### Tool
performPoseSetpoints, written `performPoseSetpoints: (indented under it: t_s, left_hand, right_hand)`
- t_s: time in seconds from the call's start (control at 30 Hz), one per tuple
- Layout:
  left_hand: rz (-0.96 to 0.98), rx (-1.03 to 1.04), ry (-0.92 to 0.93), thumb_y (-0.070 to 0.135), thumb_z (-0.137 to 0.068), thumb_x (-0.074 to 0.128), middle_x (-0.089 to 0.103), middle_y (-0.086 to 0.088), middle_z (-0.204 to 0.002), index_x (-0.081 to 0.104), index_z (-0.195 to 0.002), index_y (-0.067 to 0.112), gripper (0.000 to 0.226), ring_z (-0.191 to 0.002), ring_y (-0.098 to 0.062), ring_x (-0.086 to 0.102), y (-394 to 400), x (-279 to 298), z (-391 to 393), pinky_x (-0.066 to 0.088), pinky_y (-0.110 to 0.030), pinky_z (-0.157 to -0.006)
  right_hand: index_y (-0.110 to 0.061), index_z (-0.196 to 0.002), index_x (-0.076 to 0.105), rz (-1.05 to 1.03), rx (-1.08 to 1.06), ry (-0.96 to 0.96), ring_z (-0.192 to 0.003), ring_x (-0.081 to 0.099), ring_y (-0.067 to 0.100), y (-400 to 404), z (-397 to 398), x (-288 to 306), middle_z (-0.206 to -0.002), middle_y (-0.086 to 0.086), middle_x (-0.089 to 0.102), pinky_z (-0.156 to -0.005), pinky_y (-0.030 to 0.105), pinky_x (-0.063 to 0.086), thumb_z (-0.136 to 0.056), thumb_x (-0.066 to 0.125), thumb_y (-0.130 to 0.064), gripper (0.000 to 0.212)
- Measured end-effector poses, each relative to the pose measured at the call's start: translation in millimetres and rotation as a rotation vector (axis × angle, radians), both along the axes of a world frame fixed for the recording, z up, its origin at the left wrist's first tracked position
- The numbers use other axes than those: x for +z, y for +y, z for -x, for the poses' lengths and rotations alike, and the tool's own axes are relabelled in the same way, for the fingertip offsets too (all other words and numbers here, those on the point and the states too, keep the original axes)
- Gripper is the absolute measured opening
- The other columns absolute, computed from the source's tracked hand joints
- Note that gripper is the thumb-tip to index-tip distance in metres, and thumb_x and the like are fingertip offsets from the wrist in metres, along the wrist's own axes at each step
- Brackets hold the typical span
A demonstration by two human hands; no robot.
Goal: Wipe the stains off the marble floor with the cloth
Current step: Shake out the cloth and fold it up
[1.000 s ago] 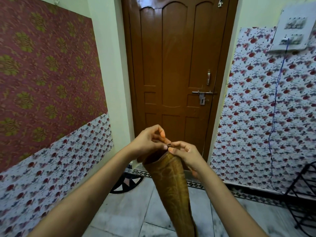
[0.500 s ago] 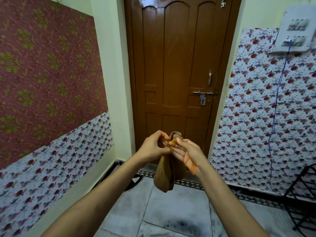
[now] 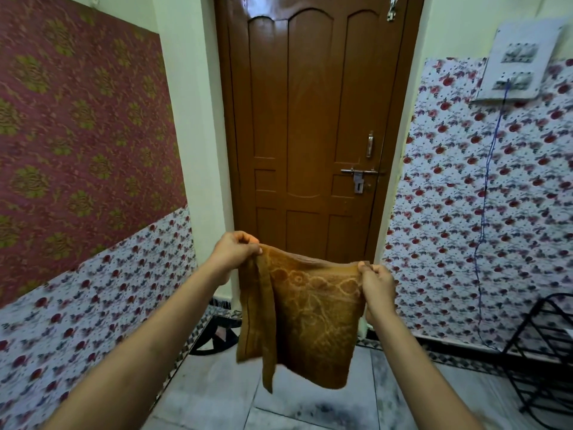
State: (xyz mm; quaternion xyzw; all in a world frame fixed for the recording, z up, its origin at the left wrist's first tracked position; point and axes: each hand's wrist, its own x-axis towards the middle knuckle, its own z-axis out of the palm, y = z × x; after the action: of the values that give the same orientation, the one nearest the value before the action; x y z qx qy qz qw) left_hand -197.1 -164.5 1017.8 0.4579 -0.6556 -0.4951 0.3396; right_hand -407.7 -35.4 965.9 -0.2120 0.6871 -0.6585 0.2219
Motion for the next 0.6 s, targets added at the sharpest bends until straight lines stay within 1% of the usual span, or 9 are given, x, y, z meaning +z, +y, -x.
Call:
performPoseSetpoints:
  t_s: [0.07, 0.1, 0.2, 0.27, 0.33, 0.4, 0.43, 0.53, 0.6]
  left_hand:
    - [-0.031, -0.009, 0.014, 0.008, -0.085, 0.062, 0.059, -0.009, -0.084, 0.059, -0.081, 0.014, 0.007, -0.086, -0.026, 0.06, 5, -3, 5, 0.052, -0.042, -0.088]
    - [-0.046, -0.022, 0.02, 0.009, -0.085, 0.062, 0.059, -0.01, -0.085, 0.059, -0.082, 0.014, 0.006, -0.088, -0.027, 0.06, 8, -4, 8, 0.052, -0.042, -0.09]
    - [-0.077, -0.08, 0.036, 0.01, -0.084, 0.063, 0.06, -0.009, -0.088, 0.061, -0.084, 0.015, 0.005, -0.091, -0.027, 0.059, 20, -8, 19, 0.051, -0.042, -0.088]
    - [-0.077, -0.093, 0.054, 0.008, -0.082, 0.064, 0.062, -0.008, -0.087, 0.063, -0.082, 0.015, 0.007, -0.088, -0.024, 0.059, 28, -9, 27, 0.049, -0.036, -0.08]
    - [-0.067, -0.076, 0.078, 0.005, -0.081, 0.065, 0.063, -0.007, -0.085, 0.064, -0.081, 0.015, 0.01, -0.085, -0.021, 0.06, 33, -10, 30, 0.048, -0.031, -0.073]
    - [-0.057, -0.064, 0.087, 0.006, -0.081, 0.065, 0.064, -0.008, -0.088, 0.064, -0.082, 0.015, 0.01, -0.088, -0.021, 0.061, 34, -8, 30, 0.049, -0.031, -0.075]
    - [-0.06, -0.067, 0.095, 0.006, -0.081, 0.066, 0.064, -0.008, -0.088, 0.063, -0.083, 0.015, 0.009, -0.088, -0.021, 0.061, 35, -7, 29, 0.05, -0.031, -0.076]
    - [-0.073, -0.096, 0.137, 0.007, -0.08, 0.069, 0.064, -0.004, -0.079, 0.062, -0.086, 0.013, 0.011, -0.075, -0.015, 0.061, 39, -4, 29, 0.05, -0.027, -0.07]
    - [-0.059, -0.138, 0.14, 0.008, -0.079, 0.07, 0.066, -0.002, -0.079, 0.062, -0.089, 0.012, 0.013, -0.075, -0.014, 0.063, 45, -3, 34, 0.051, -0.027, -0.07]
  right_hand:
    - [-0.011, -0.085, 0.057, 0.011, 0.056, -0.1, -0.088, 0.059, 0.027, 0, -5, 0, -0.091, 0.013, 0.06, -0.078, 0.038, 0.05, -0.094, 0.05, -0.022, 0.016]
    - [-0.012, -0.084, 0.057, 0.022, 0.109, -0.136, -0.087, 0.06, 0.025, 0, -9, 2, -0.09, 0.012, 0.06, -0.078, 0.038, 0.052, -0.095, 0.05, -0.021, 0.015]
    - [-0.008, -0.089, 0.058, 0.074, 0.312, -0.216, -0.078, 0.063, 0.02, 1, -28, 12, -0.086, 0.012, 0.062, -0.058, 0.023, 0.056, -0.094, 0.051, -0.015, 0.011]
    - [-0.006, -0.092, 0.059, 0.082, 0.384, -0.221, -0.077, 0.064, 0.019, 1, -41, 16, -0.086, 0.011, 0.063, -0.054, 0.022, 0.055, -0.093, 0.053, -0.014, 0.01]
    - [-0.008, -0.089, 0.06, 0.09, 0.37, -0.21, -0.081, 0.062, 0.019, 0, -47, 16, -0.086, 0.009, 0.062, -0.065, 0.028, 0.056, -0.093, 0.053, -0.015, 0.01]
    - [-0.01, -0.083, 0.059, 0.1, 0.32, -0.198, -0.084, 0.059, 0.02, 2, -44, 14, -0.083, 0.008, 0.059, -0.081, 0.038, 0.052, -0.092, 0.054, -0.016, 0.012]
    - [-0.01, -0.082, 0.059, 0.113, 0.309, -0.202, -0.084, 0.058, 0.021, 3, -42, 13, -0.082, 0.008, 0.058, -0.082, 0.039, 0.05, -0.092, 0.054, -0.016, 0.013]
    - [-0.008, -0.088, 0.062, 0.13, 0.396, -0.178, -0.086, 0.062, 0.018, 8, -42, 15, -0.087, 0.008, 0.063, -0.072, 0.029, 0.053, -0.09, 0.057, -0.013, 0.008]
    - [-0.008, -0.093, 0.065, 0.122, 0.451, -0.127, -0.084, 0.066, 0.016, 9, -49, 15, -0.089, 0.007, 0.067, -0.071, 0.026, 0.056, -0.088, 0.061, -0.011, 0.007]
